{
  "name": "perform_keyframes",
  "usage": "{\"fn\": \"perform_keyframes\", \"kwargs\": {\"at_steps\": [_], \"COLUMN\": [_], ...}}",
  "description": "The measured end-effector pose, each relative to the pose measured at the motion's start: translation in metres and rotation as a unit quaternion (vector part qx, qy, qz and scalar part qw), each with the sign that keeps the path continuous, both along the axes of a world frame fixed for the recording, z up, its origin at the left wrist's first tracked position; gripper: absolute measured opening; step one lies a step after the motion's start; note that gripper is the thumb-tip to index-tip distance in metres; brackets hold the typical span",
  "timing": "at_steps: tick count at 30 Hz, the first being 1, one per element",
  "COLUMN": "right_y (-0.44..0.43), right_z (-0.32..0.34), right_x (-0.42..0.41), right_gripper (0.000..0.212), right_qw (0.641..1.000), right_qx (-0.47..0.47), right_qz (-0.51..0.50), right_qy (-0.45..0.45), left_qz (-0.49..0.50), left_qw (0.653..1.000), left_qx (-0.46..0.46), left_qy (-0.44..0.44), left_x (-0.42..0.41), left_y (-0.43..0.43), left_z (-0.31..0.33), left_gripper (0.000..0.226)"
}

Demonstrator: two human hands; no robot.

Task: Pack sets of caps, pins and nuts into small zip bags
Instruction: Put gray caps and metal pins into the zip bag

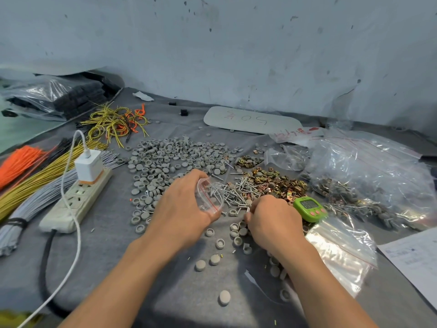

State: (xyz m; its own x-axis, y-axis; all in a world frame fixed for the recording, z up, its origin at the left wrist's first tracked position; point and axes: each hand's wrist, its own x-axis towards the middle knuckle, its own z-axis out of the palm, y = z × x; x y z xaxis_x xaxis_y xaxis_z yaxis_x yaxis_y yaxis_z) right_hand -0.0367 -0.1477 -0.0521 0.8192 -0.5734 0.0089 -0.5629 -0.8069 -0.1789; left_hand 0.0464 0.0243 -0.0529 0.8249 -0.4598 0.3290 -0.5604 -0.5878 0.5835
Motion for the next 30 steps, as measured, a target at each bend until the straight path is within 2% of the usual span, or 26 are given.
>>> {"fn": "perform_keyframes", "kwargs": {"at_steps": [2,4,8,18,21,24,26,30], "right_y": [0.002,0.005,0.011,0.013,0.012,0.009,0.009,0.004], "right_z": [0.000,-0.001,0.001,0.002,0.003,0.006,0.007,0.004], "right_x": [-0.001,0.001,0.003,0.000,-0.001,-0.003,-0.003,0.001], "right_gripper": [0.020,0.017,0.010,0.014,0.006,0.031,0.042,0.028], "right_qw": [1.000,0.999,0.999,0.998,0.999,0.999,0.999,0.999], "right_qx": [0.023,0.033,0.029,0.039,0.032,0.002,0.019,0.019], "right_qz": [-0.003,-0.001,0.002,0.033,0.023,0.034,0.048,0.050], "right_qy": [0.004,0.010,0.019,0.023,0.008,-0.005,0.001,-0.002], "left_qz": [-0.001,-0.001,0.002,0.006,0.001,-0.007,-0.010,-0.010], "left_qw": [1.000,1.000,1.000,1.000,1.000,0.999,0.999,1.000], "left_qx": [0.003,0.006,0.009,0.026,0.027,0.028,0.026,0.023], "left_qy": [-0.003,-0.003,0.000,-0.006,-0.012,-0.020,-0.019,-0.018], "left_x": [0.000,0.000,0.001,0.001,-0.001,-0.002,-0.002,-0.002], "left_y": [0.000,0.000,-0.001,-0.003,-0.004,-0.005,-0.005,-0.005], "left_z": [-0.001,-0.001,-0.001,-0.005,-0.005,-0.005,-0.005,-0.005], "left_gripper": [0.056,0.056,0.056,0.060,0.059,0.056,0.057,0.056]}}
